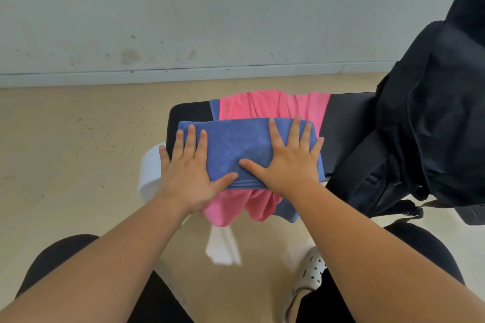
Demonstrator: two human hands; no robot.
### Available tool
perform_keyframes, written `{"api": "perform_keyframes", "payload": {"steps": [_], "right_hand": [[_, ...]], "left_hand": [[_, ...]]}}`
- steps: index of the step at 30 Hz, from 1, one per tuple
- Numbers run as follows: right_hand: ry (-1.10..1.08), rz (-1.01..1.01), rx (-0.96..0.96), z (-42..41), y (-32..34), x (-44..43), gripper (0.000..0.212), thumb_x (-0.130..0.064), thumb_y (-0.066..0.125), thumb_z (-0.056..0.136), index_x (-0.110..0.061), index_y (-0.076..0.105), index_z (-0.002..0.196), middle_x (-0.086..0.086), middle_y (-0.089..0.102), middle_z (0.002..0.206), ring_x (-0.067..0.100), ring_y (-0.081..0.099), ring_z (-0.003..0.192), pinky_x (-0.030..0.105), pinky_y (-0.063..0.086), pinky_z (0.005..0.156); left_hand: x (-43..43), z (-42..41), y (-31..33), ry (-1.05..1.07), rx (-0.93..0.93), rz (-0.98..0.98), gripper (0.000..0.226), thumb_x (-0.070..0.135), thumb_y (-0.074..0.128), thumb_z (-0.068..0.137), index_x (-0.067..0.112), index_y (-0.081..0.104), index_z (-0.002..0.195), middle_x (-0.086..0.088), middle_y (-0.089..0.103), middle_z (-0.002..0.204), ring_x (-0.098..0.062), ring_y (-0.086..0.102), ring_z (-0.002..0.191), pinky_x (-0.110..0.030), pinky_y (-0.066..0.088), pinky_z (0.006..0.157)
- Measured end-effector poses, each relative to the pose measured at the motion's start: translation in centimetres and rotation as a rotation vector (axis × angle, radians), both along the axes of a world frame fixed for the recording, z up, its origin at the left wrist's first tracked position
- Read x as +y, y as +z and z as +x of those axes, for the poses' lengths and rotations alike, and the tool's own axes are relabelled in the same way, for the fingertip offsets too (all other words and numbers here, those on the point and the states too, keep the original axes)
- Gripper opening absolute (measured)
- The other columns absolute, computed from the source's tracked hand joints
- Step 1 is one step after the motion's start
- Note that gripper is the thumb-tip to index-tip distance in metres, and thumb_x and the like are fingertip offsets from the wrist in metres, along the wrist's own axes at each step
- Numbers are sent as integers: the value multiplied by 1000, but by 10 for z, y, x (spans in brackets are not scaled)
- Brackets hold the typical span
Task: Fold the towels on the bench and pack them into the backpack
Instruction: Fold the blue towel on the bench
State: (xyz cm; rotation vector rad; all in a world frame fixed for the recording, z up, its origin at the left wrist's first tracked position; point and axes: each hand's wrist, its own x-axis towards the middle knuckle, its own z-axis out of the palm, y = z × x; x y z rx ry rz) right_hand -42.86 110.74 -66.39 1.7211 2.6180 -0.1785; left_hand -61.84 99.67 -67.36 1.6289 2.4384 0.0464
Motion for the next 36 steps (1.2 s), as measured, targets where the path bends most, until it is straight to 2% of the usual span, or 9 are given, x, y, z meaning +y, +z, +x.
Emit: {"api": "perform_keyframes", "payload": {"steps": [5, 9, 11, 13, 16, 22, 27, 31, 36], "right_hand": [[9, -18, 17, -1, -3, 3, 120, -105, 11, 60, -37, -15, 156, 19, -17, 164, 41, -21, 149, 67, -6, 117], [18, -23, -44, -3, 6, 2, 117, -103, 8, 63, -35, -15, 157, 20, -19, 163, 43, -22, 148, 69, -9, 114], [76, 26, -67, -11, 14, -3, 112, -98, 5, 69, -31, -12, 158, 19, -19, 164, 42, -22, 149, 69, -11, 114], [169, 85, -55, -28, 21, -11, 107, -93, 4, 75, -27, -7, 159, 15, -17, 165, 38, -20, 150, 68, -14, 113], [225, 90, -61, -49, 20, -21, 102, -86, 3, 83, -19, -4, 159, 7, -14, 167, 33, -19, 151, 67, -14, 114], [186, 60, -119, -51, 1, -26, 100, -82, 5, 86, -15, -6, 159, 5, -10, 168, 31, -19, 152, 67, -13, 114], [186, 63, -126, -53, 2, -26, 99, -82, 4, 85, -16, -6, 159, 5, -9, 168, 31, -19, 152, 67, -13, 114], [186, 60, -126, -53, 1, -26, 100, -83, 2, 85, -17, -6, 159, 4, -10, 168, 31, -18, 152, 67, -11, 115], [183, 55, -112, -52, 0, -25, 101, -83, 0, 83, -17, -5, 160, 4, -9, 168, 30, -17, 152, 66, -8, 116]], "left_hand": [[0, -3, -2, -15, -57, 31, 125, 98, 13, 62, 21, -9, 158, -2, -20, 165, -21, -19, 152, -58, 2, 121], [-3, -14, 4, 142, -404, 365, 94, 75, 46, 80, 17, 34, 153, -5, 19, 165, -21, 15, 152, -45, 17, 122], [-2, -24, 6, 263, -360, 505, 66, 53, 58, 86, 16, 52, 140, -8, 46, 148, -29, 39, 138, -40, 34, 111], [3, -37, 7, 366, -233, 439, 49, 51, 60, 84, 18, 62, 120, -8, 59, 121, -33, 52, 116, -40, 43, 92], [11, -47, 8, 396, -252, 269, 44, 61, 66, 76, 20, 64, 94, -5, 61, 98, -29, 59, 93, -37, 48, 72], [20, -51, 17, 425, -379, 251, 40, 55, 77, 68, 20, 66, 84, 2, 66, 83, -19, 63, 74, -28, 41, 54], [30, -51, 19, 484, -461, 201, 50, 59, 67, 66, 15, 66, 92, -3, 67, 91, -23, 64, 75, -32, 48, 57], [33, -53, 28, 442, -515, 133, 28, 30, 71, 78, 10, 63, 95, -7, 66, 91, -29, 64, 82, -41, 56, 70], [27, -45, 40, 476, -651, 319, 12, 11, 65, 80, 7, 60, 91, -8, 66, 85, -28, 65, 81, -38, 51, 64]]}}
